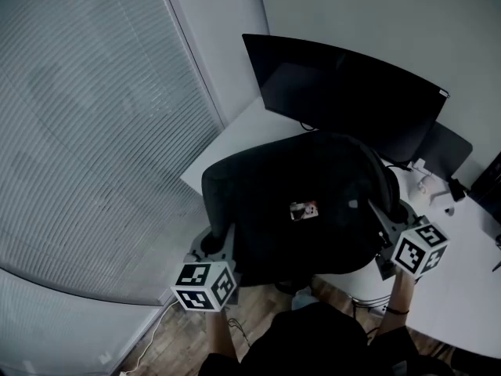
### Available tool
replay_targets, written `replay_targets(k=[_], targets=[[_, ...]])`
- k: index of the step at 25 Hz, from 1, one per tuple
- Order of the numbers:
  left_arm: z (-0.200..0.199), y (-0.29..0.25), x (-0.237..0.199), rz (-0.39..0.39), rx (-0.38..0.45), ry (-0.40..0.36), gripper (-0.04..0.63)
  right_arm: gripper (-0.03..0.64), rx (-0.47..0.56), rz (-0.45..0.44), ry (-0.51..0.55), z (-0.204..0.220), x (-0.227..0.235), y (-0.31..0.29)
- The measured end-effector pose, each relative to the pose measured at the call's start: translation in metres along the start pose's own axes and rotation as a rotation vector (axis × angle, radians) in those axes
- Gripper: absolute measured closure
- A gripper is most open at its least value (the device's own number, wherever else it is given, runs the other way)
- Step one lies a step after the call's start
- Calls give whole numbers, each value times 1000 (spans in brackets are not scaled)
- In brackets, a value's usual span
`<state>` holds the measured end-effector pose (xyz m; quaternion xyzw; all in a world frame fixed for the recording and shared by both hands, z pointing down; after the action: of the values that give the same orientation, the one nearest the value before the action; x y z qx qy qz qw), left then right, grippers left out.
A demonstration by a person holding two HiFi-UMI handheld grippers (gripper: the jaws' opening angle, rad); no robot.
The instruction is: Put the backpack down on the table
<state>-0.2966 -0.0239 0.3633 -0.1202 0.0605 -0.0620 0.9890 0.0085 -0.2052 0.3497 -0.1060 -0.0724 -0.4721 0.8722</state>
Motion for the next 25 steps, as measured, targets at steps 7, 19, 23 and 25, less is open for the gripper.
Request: replay_targets(k=[7,19,23,25], targets=[[-16,-52,-17,56,-19,-9,546,508,9,63,-18,-7,17,-28],[-7,-140,-35,164,-103,-24,546,508,-13,181,-74,16,55,-62],[3,-170,-42,189,-145,-29,546,506,-28,217,-105,32,67,-77],[11,-183,-45,198,-170,-26,546,508,-42,232,-120,42,73,-82]])
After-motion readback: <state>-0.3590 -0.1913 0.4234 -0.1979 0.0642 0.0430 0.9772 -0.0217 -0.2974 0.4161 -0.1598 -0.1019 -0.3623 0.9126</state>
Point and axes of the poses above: the fingertips, and each gripper's own axes: y backward along the fingers, x to its right, z out of its underside, the point moved 5 cm from there along y, backward along the fingers, and after that the axes turned 2 degrees about x, right-handed, at the moved point
